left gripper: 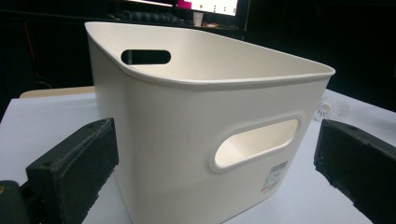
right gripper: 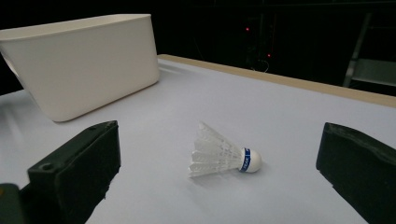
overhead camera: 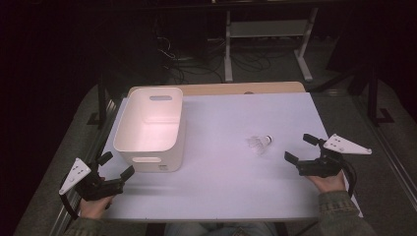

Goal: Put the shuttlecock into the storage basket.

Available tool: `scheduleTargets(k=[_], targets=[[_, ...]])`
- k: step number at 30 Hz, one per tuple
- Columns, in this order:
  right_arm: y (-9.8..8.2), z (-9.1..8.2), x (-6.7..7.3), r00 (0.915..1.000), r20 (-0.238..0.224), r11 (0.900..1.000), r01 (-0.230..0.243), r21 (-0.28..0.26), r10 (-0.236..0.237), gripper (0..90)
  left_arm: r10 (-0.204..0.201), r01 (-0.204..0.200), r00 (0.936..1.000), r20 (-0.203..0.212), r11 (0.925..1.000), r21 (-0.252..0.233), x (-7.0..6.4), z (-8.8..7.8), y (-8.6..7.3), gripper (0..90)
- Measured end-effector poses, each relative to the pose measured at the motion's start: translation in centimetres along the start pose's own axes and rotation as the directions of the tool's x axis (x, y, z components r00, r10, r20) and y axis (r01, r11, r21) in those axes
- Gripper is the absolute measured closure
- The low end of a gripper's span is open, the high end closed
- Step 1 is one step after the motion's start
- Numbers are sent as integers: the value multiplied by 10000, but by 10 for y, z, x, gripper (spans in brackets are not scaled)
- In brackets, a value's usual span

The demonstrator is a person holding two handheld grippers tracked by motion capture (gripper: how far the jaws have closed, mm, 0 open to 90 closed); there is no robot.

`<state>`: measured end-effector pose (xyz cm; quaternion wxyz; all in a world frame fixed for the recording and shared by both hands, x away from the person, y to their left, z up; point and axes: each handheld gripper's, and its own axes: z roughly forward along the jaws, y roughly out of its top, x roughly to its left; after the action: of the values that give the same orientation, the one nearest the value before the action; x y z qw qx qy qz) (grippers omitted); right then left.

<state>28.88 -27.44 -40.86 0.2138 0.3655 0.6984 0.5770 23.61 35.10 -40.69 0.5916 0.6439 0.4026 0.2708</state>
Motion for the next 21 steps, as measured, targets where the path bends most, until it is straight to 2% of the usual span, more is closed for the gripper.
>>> scheduleTargets(k=[13, 14, 21], targets=[[-1, 1, 0, 10000, -22, 9997, 44, 242, -44, 0, -87, 88, 10000, 22, 9999, -82, 1, -1, 0, 0], [-1, 2, 0, 10000, -13, 9992, -34, 403, 35, 0, -15, 16, 10000, 35, 10000, -23, 1, -1, 0, 0], [1, -1, 0, 9999, -80, 9988, -139, 462, 143, 0, -116, 116, 9999, 17, 9999, -71, -1, -1, 0, 0]])
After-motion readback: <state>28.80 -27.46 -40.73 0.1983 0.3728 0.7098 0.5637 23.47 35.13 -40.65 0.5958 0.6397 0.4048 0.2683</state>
